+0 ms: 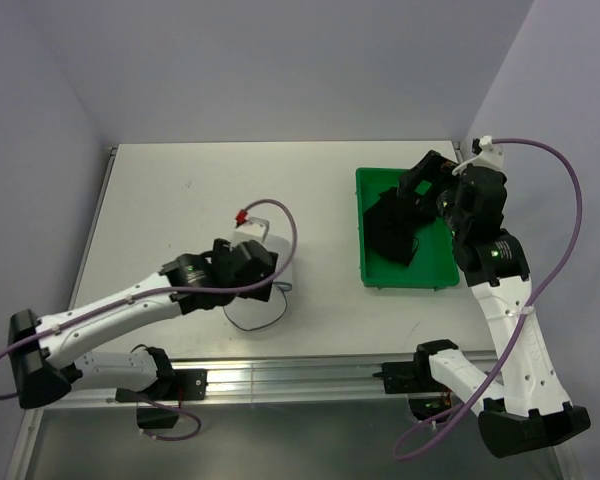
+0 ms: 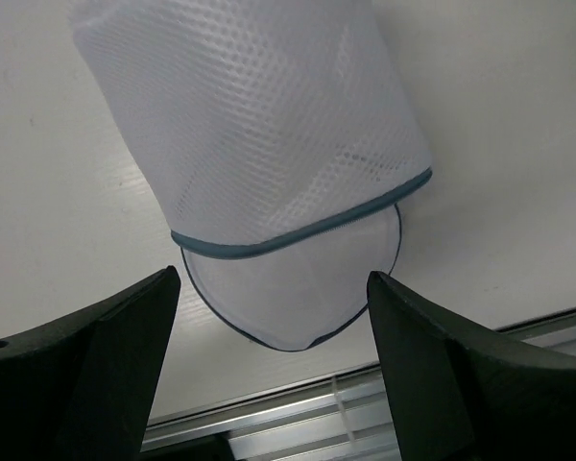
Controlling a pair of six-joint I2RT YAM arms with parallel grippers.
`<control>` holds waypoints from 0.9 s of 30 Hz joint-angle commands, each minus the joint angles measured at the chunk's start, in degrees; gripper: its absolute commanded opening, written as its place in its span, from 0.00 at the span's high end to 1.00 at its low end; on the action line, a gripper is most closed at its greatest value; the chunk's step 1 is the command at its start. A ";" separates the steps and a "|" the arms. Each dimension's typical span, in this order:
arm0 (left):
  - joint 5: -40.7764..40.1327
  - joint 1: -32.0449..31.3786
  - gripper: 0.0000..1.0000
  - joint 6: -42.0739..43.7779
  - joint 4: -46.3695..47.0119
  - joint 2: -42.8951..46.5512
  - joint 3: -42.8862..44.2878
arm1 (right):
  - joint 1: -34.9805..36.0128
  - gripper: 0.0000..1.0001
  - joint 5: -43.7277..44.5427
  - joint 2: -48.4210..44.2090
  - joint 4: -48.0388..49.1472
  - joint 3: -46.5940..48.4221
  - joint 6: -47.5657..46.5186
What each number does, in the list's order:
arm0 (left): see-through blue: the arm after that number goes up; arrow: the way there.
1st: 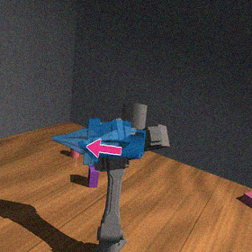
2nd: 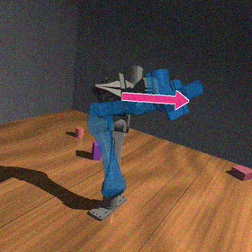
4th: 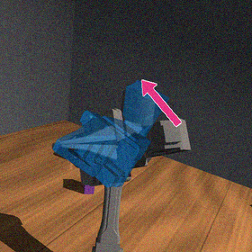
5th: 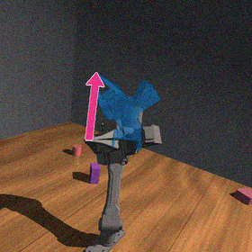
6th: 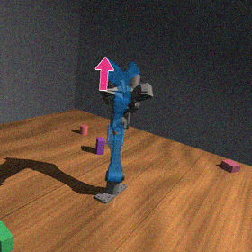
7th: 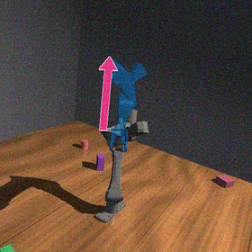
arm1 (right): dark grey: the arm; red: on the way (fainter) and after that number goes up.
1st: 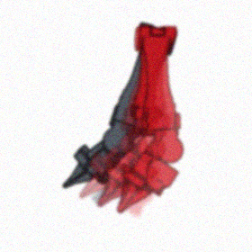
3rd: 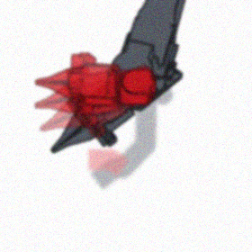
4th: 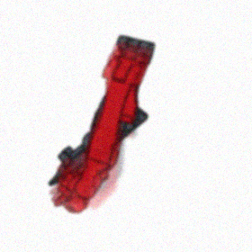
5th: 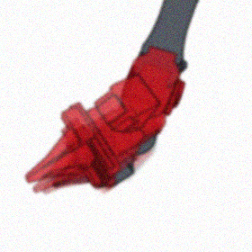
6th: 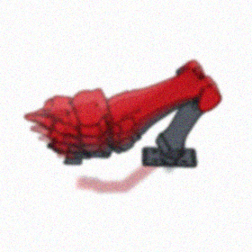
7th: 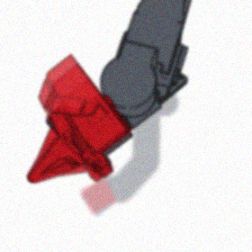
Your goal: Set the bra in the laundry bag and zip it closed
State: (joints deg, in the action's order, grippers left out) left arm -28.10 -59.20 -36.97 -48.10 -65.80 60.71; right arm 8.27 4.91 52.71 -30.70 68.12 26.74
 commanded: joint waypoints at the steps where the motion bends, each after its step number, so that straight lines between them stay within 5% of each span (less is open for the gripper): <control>1: -10.65 -5.29 0.13 -3.19 -5.41 -5.20 0.90 | 0.34 0.00 0.37 -1.03 2.22 -0.61 -0.02; 7: -18.11 -9.27 0.15 -5.48 -9.64 -15.66 4.06 | 0.34 0.00 0.54 -1.29 2.05 -1.23 -0.02; 19: -27.01 -7.34 0.20 -2.67 -8.42 -26.22 7.85 | 0.34 0.00 -0.51 -2.61 3.19 -2.55 0.42; 27: -22.10 -2.07 0.54 3.39 -0.60 -25.34 6.62 | 0.34 0.00 -0.34 -3.05 3.10 -2.55 0.33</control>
State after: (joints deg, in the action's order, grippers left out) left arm -51.00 -62.78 -36.56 -52.60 -92.42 66.54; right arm 8.27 4.47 50.70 -29.98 65.93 27.18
